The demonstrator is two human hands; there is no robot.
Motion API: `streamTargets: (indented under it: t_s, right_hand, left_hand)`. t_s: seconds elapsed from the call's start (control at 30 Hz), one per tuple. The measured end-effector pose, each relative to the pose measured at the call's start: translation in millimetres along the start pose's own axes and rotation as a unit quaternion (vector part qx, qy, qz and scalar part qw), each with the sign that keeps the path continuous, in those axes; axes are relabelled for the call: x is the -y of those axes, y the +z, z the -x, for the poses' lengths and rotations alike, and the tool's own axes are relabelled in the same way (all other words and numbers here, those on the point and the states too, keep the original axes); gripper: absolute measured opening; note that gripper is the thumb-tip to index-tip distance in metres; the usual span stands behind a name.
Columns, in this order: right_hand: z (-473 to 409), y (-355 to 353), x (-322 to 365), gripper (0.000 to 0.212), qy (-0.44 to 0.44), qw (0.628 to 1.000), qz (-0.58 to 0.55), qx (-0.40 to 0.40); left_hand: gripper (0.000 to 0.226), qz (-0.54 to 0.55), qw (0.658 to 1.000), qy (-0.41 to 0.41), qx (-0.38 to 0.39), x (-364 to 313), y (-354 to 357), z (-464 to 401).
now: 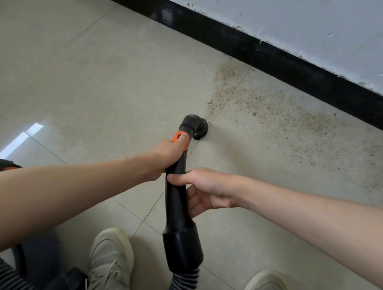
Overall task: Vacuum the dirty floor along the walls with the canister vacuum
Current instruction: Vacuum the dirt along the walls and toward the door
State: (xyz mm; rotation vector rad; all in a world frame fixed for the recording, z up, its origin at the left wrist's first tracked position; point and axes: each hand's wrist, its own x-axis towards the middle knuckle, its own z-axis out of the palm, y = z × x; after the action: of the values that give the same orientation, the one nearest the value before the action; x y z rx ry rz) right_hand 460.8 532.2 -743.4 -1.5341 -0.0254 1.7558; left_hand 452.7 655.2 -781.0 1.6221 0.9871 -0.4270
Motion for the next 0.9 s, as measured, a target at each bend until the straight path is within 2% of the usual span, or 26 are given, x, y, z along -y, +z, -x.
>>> streamTargets:
  t_s: [0.23,0.4,0.63,0.83,0.9]
  right_hand:
    - [-2,-11,12,0.038,-0.063,0.994,0.016,-0.093]
    - [-5,-28,32,0.029,-0.093,0.985,0.037,-0.138]
    - [-21,-46,41,0.029,-0.129,0.972,0.009,-0.197]
    - [-43,-44,22,0.040,-0.133,0.972,-0.060,-0.186]
    - [-49,-41,14,0.037,-0.148,0.968,-0.050,-0.198]
  left_hand:
    - [0.036,-0.024,1.000,0.008,-0.006,-28,5,-17]
    - [0.039,-0.019,0.999,0.018,-0.021,-49,8,-34]
    - [0.038,-0.011,0.998,0.035,-0.042,-72,14,-61]
    - [0.037,0.030,0.994,0.078,-0.073,-73,12,-83]
    - [0.037,0.046,0.992,0.087,-0.074,-73,12,-88]
